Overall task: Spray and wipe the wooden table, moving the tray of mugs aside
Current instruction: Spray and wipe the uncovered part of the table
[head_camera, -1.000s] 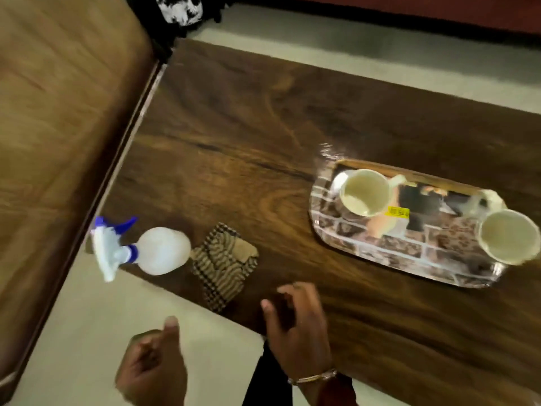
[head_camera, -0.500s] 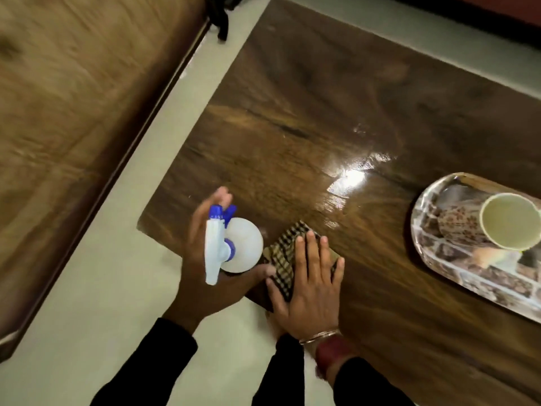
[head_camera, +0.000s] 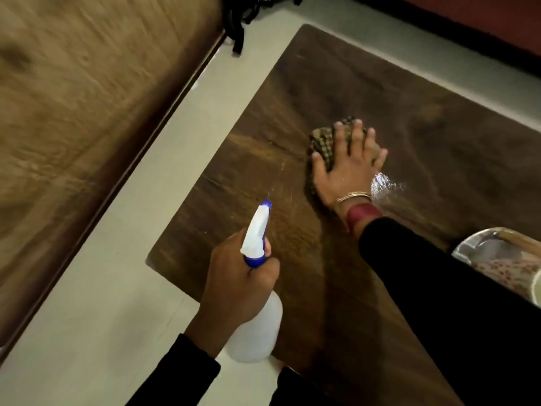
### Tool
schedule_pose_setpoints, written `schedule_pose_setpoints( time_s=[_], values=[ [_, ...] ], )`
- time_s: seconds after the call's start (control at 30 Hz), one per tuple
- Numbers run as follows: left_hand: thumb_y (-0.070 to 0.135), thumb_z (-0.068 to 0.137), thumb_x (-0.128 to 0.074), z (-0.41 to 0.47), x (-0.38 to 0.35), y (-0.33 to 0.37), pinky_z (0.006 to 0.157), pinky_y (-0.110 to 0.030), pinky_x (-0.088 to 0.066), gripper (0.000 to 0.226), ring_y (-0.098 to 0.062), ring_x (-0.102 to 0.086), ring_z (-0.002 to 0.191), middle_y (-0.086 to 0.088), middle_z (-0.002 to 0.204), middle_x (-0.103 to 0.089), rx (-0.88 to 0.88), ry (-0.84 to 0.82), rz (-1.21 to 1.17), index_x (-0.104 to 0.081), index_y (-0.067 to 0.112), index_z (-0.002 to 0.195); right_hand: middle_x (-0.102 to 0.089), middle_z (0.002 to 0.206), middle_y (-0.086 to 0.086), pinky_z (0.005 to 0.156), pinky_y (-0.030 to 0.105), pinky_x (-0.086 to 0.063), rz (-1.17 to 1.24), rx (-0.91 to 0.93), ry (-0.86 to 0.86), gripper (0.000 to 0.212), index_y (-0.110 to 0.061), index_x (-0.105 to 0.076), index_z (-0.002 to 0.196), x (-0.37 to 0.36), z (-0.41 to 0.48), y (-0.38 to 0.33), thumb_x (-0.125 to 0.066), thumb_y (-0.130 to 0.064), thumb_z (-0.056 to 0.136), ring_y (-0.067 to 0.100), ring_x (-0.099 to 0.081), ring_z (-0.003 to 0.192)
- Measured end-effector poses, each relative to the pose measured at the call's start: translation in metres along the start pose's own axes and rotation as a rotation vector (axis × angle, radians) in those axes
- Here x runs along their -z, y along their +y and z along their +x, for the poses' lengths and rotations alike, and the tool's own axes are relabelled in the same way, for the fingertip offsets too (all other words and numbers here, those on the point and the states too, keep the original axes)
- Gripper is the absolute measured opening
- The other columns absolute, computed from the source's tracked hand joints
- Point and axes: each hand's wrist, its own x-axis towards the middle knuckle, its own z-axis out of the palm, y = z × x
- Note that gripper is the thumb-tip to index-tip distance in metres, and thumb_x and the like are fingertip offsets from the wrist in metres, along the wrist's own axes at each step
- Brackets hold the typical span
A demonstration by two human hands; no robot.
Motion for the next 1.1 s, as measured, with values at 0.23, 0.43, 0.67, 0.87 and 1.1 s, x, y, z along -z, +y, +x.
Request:
schedule_pose_setpoints(
  time_s=[0.23, 0.43, 0.67, 0.87, 1.1],
  values=[
    [0.025, 0.065, -0.065, 0.042, 0.011, 0.030, 0.066, -0.018, -0.057, 0.026, -0.012, -0.066, 0.075, 0.006, 0.072, -0.062, -0.009, -0.038, -0.004, -0.062, 0.014, 0.089, -0.010, 0.175, 0.005, 0.126, 0.060, -0.012, -0.119, 0.610, -0.215, 0.078, -0.033, -0.028, 0.163, 0.006, -0.085, 0.022, -0.047, -0.060, 0.092, 0.032, -0.007, 0.161],
    [0.030, 0.065, -0.068, 0.062, 0.003, 0.044, 0.084, -0.030, -0.062, 0.045, -0.021, -0.069, 0.085, 0.002, 0.089, -0.068, 0.048, -0.040, -0.084, -0.065, 0.014, 0.107, -0.003, 0.175, 0.006, 0.124, 0.070, -0.002, -0.050, -0.027, -0.031, 0.074, -0.034, -0.022, 0.163, 0.034, 0.115, 0.034, -0.034, -0.065, 0.097, 0.041, 0.001, 0.159],
    [0.022, 0.070, -0.070, 0.082, 0.007, 0.065, 0.068, -0.020, -0.051, 0.027, -0.023, -0.066, 0.075, 0.000, 0.080, -0.065, 0.076, -0.032, -0.102, -0.064, 0.017, 0.096, -0.002, 0.175, 0.004, 0.125, 0.065, -0.008, -0.183, 0.731, -0.310, 0.082, -0.037, -0.017, 0.164, 0.021, -0.024, 0.017, -0.045, -0.058, 0.090, 0.037, 0.001, 0.161],
    [0.032, 0.063, -0.064, 0.090, 0.001, 0.068, 0.078, -0.028, -0.059, 0.048, -0.023, -0.066, 0.080, 0.003, 0.085, -0.064, 0.077, -0.059, -0.106, -0.063, 0.012, 0.107, 0.001, 0.175, 0.004, 0.121, 0.075, -0.003, -0.116, 0.115, -0.119, 0.077, -0.038, -0.012, 0.164, 0.055, 0.138, 0.065, -0.027, -0.067, 0.094, 0.041, 0.002, 0.159],
    [0.025, 0.071, -0.070, 0.096, -0.002, 0.072, 0.071, -0.029, -0.058, 0.047, -0.022, -0.063, 0.077, -0.002, 0.085, -0.063, 0.144, -0.007, -0.128, -0.064, 0.005, 0.113, -0.003, 0.175, 0.003, 0.124, 0.070, -0.002, -0.191, 0.576, -0.211, 0.075, -0.038, -0.018, 0.164, 0.011, 0.117, -0.015, -0.033, -0.064, 0.095, 0.039, -0.001, 0.160]
  ],
)
